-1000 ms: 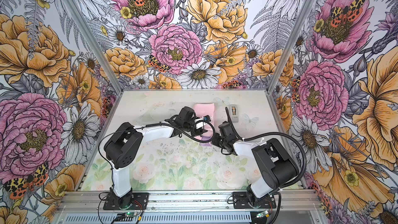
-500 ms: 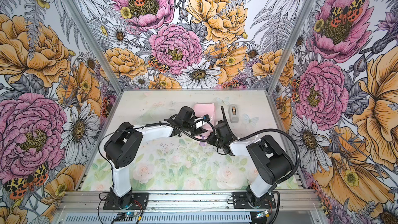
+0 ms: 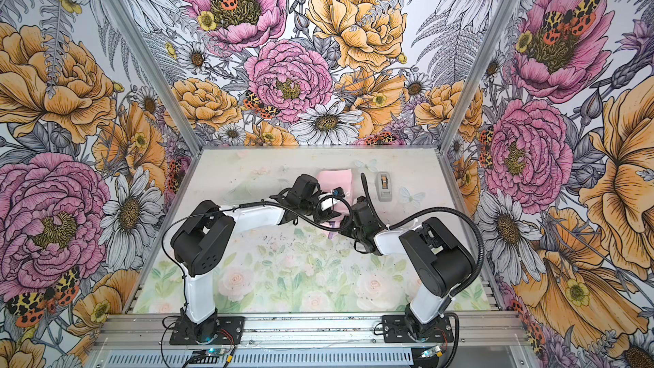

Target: Wrap the gift box in paper

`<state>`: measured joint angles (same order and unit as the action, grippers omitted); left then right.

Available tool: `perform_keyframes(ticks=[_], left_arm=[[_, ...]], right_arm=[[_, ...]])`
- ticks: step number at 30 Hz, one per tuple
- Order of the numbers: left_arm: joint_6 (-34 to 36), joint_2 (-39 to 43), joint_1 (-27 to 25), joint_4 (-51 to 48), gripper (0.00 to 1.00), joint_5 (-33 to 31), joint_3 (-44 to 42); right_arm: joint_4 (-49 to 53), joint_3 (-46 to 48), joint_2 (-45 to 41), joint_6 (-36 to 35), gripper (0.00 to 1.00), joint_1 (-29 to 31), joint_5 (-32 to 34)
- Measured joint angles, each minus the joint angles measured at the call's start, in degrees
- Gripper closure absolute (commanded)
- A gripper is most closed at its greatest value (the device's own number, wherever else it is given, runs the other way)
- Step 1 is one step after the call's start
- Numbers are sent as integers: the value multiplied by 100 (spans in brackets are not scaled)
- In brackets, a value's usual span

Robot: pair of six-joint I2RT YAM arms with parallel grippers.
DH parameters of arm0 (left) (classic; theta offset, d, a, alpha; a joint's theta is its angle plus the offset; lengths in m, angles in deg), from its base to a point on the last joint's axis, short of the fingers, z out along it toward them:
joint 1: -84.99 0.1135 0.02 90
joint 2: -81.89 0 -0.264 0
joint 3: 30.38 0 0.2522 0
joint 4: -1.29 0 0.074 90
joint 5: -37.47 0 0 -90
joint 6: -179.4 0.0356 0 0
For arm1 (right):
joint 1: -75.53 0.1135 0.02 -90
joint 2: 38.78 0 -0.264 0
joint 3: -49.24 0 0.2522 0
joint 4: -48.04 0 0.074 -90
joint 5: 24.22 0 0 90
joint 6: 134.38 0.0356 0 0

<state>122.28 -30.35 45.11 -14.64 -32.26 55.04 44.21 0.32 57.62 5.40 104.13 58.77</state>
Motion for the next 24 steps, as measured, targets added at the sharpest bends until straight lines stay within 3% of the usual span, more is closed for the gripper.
perform_keyframes(ticks=[11, 24], left_arm=[[0, -2, 0, 9, 51, -2, 0], [-7, -7, 0, 31, 51, -2, 0]], right_arm=[[-136, 24, 13, 33, 82, 31, 59], [-17, 7, -144, -7, 88, 26, 153]])
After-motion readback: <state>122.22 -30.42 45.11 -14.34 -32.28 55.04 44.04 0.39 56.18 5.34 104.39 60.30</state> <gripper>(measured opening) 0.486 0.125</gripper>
